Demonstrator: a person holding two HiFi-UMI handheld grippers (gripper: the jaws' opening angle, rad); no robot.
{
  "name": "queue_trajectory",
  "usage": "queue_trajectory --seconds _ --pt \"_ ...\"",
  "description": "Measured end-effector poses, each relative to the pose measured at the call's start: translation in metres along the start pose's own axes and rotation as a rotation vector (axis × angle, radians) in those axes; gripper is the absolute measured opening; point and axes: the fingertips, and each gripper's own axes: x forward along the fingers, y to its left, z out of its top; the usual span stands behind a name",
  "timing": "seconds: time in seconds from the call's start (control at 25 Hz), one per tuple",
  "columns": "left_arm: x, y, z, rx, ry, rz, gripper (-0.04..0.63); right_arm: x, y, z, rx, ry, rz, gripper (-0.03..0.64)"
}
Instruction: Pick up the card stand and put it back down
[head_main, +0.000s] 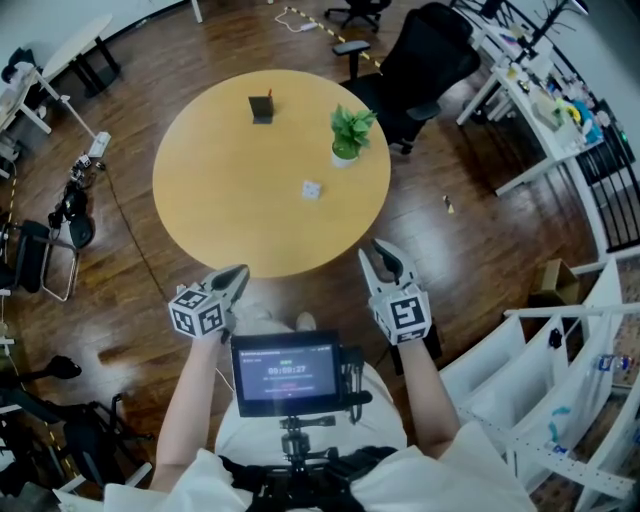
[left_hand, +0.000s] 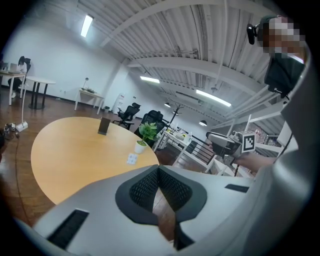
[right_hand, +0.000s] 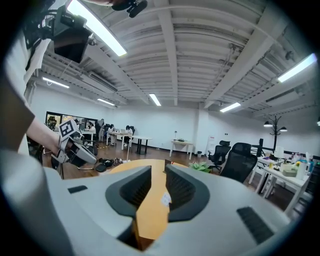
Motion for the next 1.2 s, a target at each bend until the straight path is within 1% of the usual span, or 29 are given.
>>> queue_trajectory --seconds 0.56,0.88,1.2 --pt "-0.003 -0.008 -0.005 0.005 0.016 0.002 0.002 -0.021 -0.014 -0.012 0.043 0.007 -0.032 0.115" --pt "-0.006 -0.003 -0.006 -0.001 0.015 0.012 0.002 -0.014 -0.011 -0.009 0.044 -0.001 -0.021 0.115" --pt "-0.008 0.002 -0.001 -0.002 0.01 0.019 0.002 -0.001 -0.006 -0.002 0.076 -0.016 0.003 0.115"
